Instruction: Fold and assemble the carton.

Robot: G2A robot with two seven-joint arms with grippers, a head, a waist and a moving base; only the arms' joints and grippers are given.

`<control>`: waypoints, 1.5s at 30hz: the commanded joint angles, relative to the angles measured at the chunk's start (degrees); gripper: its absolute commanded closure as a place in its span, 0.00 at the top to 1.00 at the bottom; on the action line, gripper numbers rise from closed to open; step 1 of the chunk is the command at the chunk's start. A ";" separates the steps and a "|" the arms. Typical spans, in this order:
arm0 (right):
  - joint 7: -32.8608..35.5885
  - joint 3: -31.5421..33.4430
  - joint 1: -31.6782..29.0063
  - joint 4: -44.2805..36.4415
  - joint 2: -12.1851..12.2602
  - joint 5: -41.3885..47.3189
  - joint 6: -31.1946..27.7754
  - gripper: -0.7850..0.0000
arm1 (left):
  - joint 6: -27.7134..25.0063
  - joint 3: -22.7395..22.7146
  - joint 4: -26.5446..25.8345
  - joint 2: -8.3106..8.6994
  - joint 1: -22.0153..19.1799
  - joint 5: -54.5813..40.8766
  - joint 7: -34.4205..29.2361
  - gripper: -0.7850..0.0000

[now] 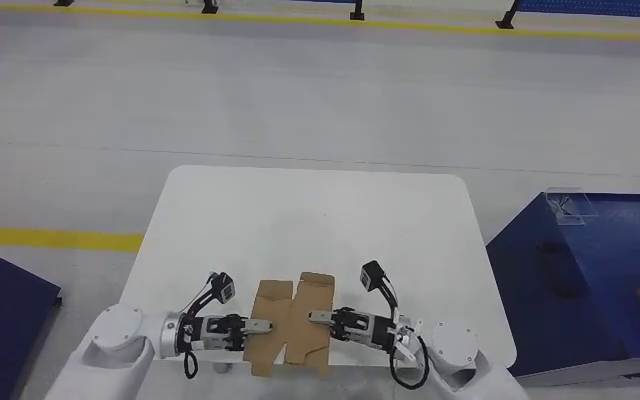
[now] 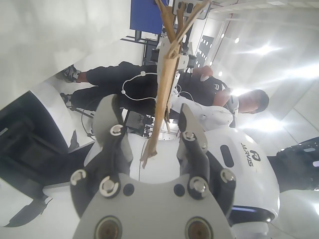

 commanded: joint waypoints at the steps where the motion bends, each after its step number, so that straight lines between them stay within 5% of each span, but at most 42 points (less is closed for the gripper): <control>1: -0.74 0.01 -0.28 -0.16 -0.03 0.48 0.32 1.00 | 0.23 0.09 0.46 0.06 -0.24 -0.35 -0.17 0.00; 11: -1.99 0.28 -0.32 -0.08 -0.08 0.68 0.08 1.00 | -1.95 -0.49 -1.25 0.18 0.30 -0.82 0.09 0.00; 17: -5.14 4.37 0.95 4.36 -0.62 16.98 5.56 1.00 | -14.63 -4.22 -5.59 0.61 5.45 -2.45 2.25 0.00; 25: -1.65 4.65 3.13 6.97 -0.62 19.68 9.96 1.00 | -30.65 -6.17 -11.70 0.73 12.70 0.93 7.25 0.00; 26: -1.32 4.34 3.49 7.19 -0.70 20.17 10.23 0.67 | -31.67 -6.40 -12.40 0.77 13.42 1.85 8.00 0.00; 27: -0.91 3.72 3.64 7.18 -0.81 20.54 10.47 0.48 | -32.54 -6.54 -13.00 0.80 14.10 2.61 8.81 0.00; 29: -0.58 2.71 3.94 7.00 -0.96 20.39 10.56 0.40 | -32.57 -6.25 -13.87 0.88 14.97 3.62 9.09 0.00; 32: -1.05 1.91 4.12 6.64 -1.15 20.35 10.22 0.04 | -32.29 -5.48 -14.38 1.00 15.00 5.14 9.03 0.00; 39: -1.42 1.03 4.55 5.62 -1.25 18.97 11.31 0.00 | -31.25 -4.48 -13.74 1.25 13.96 6.06 9.51 0.00; 40: -1.60 1.05 4.54 5.56 -1.25 18.87 11.29 0.00 | -31.04 -4.44 -13.42 1.30 13.63 5.99 9.36 0.06; 41: -1.60 1.05 4.54 5.56 -1.25 18.87 11.29 0.00 | -30.95 -4.42 -13.30 1.32 13.52 5.95 9.32 0.97; 45: -1.60 1.05 4.54 5.56 -1.25 18.87 11.29 0.00 | -30.95 -4.42 -13.30 1.32 13.52 5.95 9.32 1.00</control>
